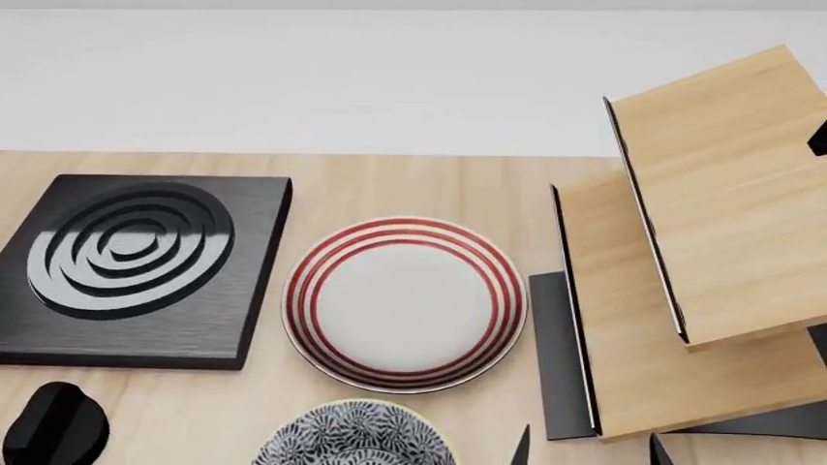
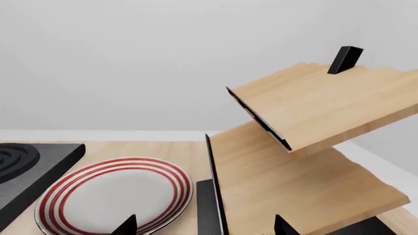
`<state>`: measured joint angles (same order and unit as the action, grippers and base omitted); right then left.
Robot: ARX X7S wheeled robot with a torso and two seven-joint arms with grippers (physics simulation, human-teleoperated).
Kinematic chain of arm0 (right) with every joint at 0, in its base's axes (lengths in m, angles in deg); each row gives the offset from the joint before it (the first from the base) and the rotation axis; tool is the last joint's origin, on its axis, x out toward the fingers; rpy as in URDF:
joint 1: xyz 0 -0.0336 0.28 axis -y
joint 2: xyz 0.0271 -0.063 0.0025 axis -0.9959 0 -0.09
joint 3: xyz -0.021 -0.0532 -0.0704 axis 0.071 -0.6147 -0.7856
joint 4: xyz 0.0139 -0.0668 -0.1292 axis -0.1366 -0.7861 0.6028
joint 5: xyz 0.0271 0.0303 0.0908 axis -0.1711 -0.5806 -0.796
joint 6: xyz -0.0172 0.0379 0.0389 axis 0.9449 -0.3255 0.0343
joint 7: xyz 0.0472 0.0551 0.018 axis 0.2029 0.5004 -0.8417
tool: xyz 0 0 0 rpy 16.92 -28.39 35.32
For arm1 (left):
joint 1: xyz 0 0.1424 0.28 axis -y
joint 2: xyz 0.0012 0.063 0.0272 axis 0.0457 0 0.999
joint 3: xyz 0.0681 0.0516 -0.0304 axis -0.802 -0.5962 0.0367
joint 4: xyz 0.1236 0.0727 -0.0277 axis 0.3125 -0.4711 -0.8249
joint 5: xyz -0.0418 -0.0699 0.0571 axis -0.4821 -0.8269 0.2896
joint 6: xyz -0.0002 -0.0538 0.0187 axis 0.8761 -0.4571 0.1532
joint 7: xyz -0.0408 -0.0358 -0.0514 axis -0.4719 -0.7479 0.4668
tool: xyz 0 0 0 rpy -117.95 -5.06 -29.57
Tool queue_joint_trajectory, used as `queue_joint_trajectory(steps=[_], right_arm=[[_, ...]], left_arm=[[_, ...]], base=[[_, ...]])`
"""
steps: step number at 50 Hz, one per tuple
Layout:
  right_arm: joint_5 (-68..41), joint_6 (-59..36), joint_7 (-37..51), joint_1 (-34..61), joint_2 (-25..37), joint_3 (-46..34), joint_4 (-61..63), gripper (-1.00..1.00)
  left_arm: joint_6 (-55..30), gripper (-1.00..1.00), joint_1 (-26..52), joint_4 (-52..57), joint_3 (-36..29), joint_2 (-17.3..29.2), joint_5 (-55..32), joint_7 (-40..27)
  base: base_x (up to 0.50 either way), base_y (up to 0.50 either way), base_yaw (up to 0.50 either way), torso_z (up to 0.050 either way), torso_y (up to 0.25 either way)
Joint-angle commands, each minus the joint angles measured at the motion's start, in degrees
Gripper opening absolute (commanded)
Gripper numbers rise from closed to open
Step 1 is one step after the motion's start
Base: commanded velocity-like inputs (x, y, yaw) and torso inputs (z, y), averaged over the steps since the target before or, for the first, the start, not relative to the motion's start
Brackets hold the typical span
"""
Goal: Pick up the cream cheese and put it in the bowl.
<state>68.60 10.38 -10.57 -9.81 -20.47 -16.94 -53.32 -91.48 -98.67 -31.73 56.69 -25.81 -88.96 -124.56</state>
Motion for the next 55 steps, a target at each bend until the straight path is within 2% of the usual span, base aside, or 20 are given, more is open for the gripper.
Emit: queue_joint_trajectory(steps=[1,4,5,8,9,10,13,14,17,18,19,22,28,40,43,45,47,50,53,55], right_arm=[[-0.2,0.0,0.1,0.6,0.0,-0.2,-1.0,1.00],[-0.3,0.0,0.1,0.4,0.1,-0.3,-0.7,1.00],[-0.4,0.0,0.1,0.4,0.2,-0.3,-0.6,1.00],[0.1,-0.2,0.3,0.6,0.2,-0.6,-0.7,1.00],[0.0,-0.3,0.3,0.5,0.2,-0.7,-0.5,1.00],[0.2,-0.3,0.5,0.4,0.3,-0.7,-0.2,1.00],[0.0,-0.2,0.5,0.2,0.4,-0.5,0.1,1.00],[-0.1,-0.1,0.6,0.2,0.4,-0.3,0.0,1.00],[-0.1,0.0,0.6,0.3,0.4,-0.5,-0.3,1.00],[-0.1,0.3,0.3,0.4,0.4,-0.6,-0.8,1.00],[0.0,0.3,0.5,0.5,0.3,-0.6,-1.1,1.00],[0.0,0.3,0.6,0.3,0.5,-0.6,-0.7,1.00],[0.5,0.9,0.8,0.3,0.6,-0.9,-1.0,1.00],[0.2,1.5,0.7,0.3,0.6,-1.1,-1.5,1.00],[0.1,1.3,0.8,0.4,0.7,-1.1,-1.5,1.00],[-0.2,1.4,0.8,0.3,0.7,-0.9,-1.5,1.00],[0.0,1.4,0.9,0.4,0.8,-1.0,-1.5,1.00],[0.2,1.9,0.8,0.5,0.7,-1.2,-1.8,1.00],[0.2,1.9,1.0,0.4,0.8,-1.2,-1.7,1.00],[0.2,1.9,1.1,0.4,0.8,-1.1,-1.7,1.00]], left_arm=[[-6.7,1.00,0.6,3.2,2.2,-0.3,-5.0,-4.2],[-7.8,1.00,0.8,3.1,1.9,-0.3,-4.9,-5.1],[-7.3,1.00,0.7,3.0,3.7,-1.9,-5.7,-7.1],[-4.2,1.00,-0.6,1.2,2.7,-1.6,-4.8,-4.7],[-8.8,1.00,0.4,3.6,4.5,-1.0,-10.9,-5.6],[-10.7,1.00,0.5,4.1,4.8,-0.7,-12.7,-6.2],[-10.0,1.00,0.0,4.7,4.8,-0.7,-12.3,-6.3],[-9.7,1.00,-1.1,3.7,5.9,-1.5,-15.4,-5.2],[-11.1,1.00,-0.9,2.6,7.5,-2.9,-15.5,-9.6],[-11.5,1.00,-1.0,3.9,6.4,-1.9,-16.1,-7.9],[-9.4,1.00,-1.5,2.6,4.3,-1.7,-12.7,-6.5],[-13.2,1.00,-0.8,3.6,4.9,-1.3,-15.5,-8.7],[-10.3,1.00,-1.6,1.7,2.4,-1.3,-13.4,-5.9],[-11.4,1.00,-0.3,1.4,1.2,-0.7,-13.4,-6.7],[-11.3,1.00,-0.1,-1.7,2.9,-1.5,-16.5,-5.9],[-13.4,1.00,0.9,0.1,3.5,-0.9,-17.5,-8.1],[-9.4,1.00,-0.1,-4.2,2.0,-1.9,-15.2,-5.0],[-13.8,1.00,1.7,-1.6,3.1,-1.3,-18.3,-8.5],[-11.5,1.00,1.6,-6.9,2.2,-2.2,-17.5,-5.7],[-14.0,1.00,2.5,-5.2,2.5,-1.5,-19.1,-7.5]], base=[[0.00,0.00,0.00,0.000,0.000],[0.00,0.00,0.00,0.000,0.000],[0.00,0.00,0.00,0.000,0.000],[0.00,0.00,0.00,0.000,0.000],[0.00,0.00,0.00,0.000,0.000],[0.00,0.00,0.00,0.000,0.000],[0.00,0.00,0.00,0.000,0.000],[0.00,0.00,0.00,0.000,0.000],[0.00,0.00,0.00,0.000,0.000],[0.00,0.00,0.00,0.000,0.000],[0.00,0.00,0.00,0.000,0.000],[0.00,0.00,0.00,0.000,0.000],[0.00,0.00,0.00,0.000,0.000],[0.00,0.00,0.00,0.000,0.000],[0.00,0.00,0.00,0.000,0.000],[0.00,0.00,0.00,0.000,0.000],[0.00,0.00,0.00,0.000,0.000],[0.00,0.00,0.00,0.000,0.000],[0.00,0.00,0.00,0.000,0.000],[0.00,0.00,0.00,0.000,0.000]])
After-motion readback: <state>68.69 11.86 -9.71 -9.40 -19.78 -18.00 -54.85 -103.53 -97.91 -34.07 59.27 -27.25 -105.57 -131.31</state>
